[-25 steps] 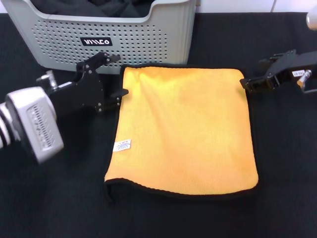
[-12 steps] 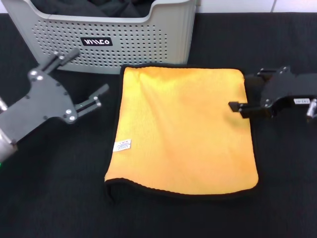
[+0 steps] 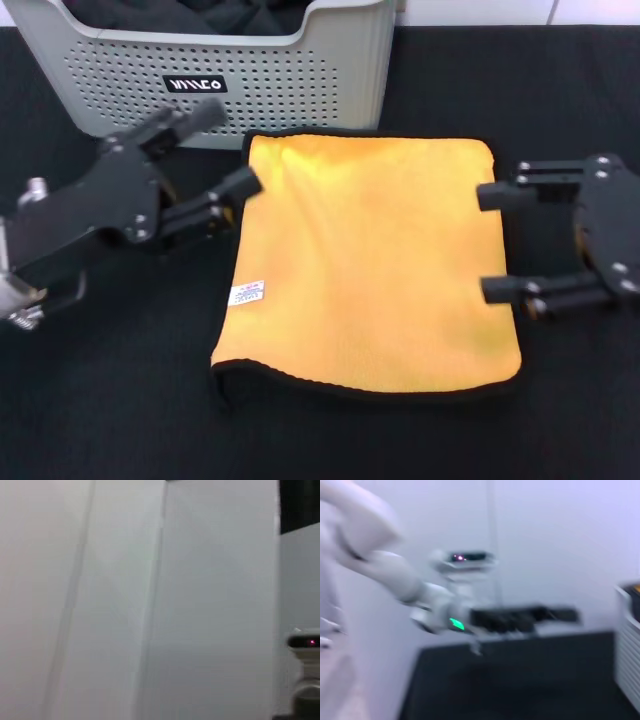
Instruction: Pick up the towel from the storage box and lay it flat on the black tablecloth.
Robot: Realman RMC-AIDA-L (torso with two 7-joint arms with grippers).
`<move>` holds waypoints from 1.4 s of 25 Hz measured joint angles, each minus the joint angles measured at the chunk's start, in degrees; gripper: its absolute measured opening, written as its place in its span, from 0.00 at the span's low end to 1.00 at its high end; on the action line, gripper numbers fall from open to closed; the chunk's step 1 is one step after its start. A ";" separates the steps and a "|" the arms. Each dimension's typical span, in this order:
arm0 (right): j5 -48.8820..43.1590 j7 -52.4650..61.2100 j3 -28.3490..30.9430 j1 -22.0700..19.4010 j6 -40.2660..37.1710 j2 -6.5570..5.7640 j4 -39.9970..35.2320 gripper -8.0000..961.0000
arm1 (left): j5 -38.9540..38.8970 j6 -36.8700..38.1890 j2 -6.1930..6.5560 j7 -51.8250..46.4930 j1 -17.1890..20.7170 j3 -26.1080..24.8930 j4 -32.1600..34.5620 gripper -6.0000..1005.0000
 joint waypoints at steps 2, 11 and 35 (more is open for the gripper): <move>1.18 -0.69 1.46 0.29 -3.08 0.03 0.24 0.81 | 3.33 0.08 0.86 -2.08 -2.41 0.01 0.70 0.83; 3.36 -5.16 2.79 0.42 -4.01 0.19 2.97 0.81 | 14.93 0.33 6.80 -7.42 -12.49 0.02 7.53 0.83; 6.32 -10.22 6.65 4.45 -0.52 0.13 10.98 0.81 | 15.83 0.42 11.87 -4.78 -12.62 -0.07 11.71 0.83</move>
